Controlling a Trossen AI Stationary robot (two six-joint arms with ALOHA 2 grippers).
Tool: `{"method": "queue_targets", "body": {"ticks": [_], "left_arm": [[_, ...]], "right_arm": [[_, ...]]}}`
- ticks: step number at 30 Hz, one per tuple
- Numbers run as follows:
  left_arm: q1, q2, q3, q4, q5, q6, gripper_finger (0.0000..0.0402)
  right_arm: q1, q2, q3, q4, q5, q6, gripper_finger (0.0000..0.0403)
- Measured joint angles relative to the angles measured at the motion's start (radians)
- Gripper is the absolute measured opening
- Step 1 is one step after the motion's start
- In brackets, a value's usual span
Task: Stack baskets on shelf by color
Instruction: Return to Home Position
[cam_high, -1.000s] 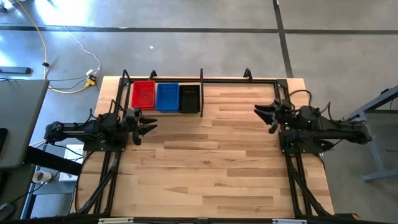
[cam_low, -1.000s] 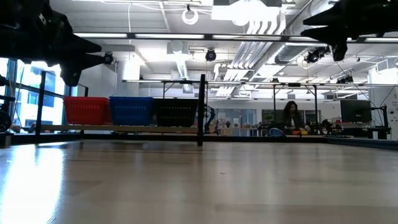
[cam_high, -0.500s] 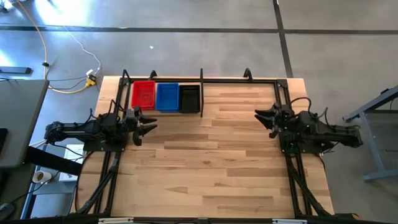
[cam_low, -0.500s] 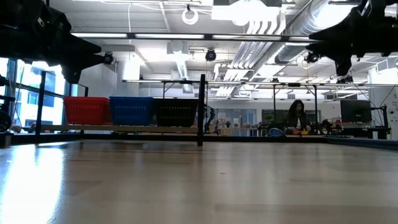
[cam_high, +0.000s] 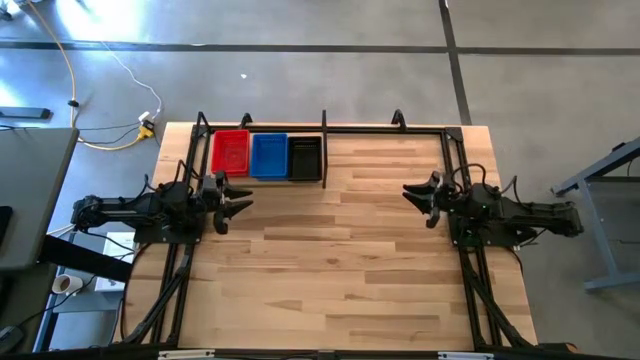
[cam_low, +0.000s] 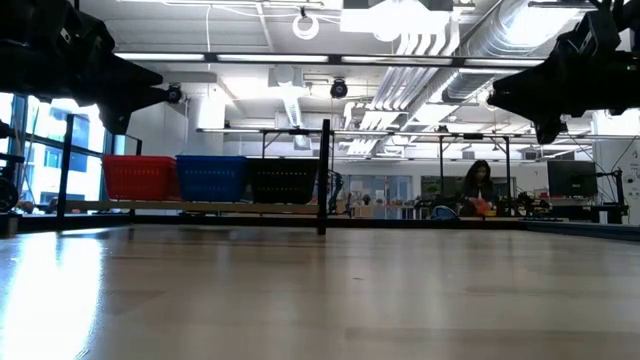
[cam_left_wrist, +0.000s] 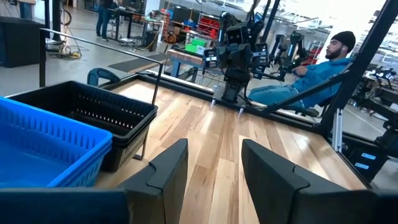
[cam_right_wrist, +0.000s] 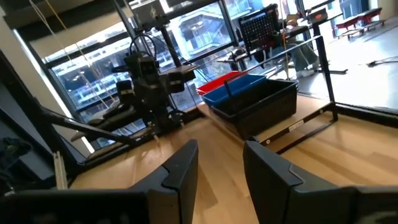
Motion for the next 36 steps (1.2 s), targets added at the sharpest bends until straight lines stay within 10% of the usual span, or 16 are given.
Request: {"method": "queue_targets", "body": {"ticks": [36], "left_arm": [[0.000, 0.000, 0.000, 0.000, 0.000, 0.000, 0.0142]], "right_arm": [[0.000, 0.000, 0.000, -0.003, -0.002, -0.135, 0.0114]]}}
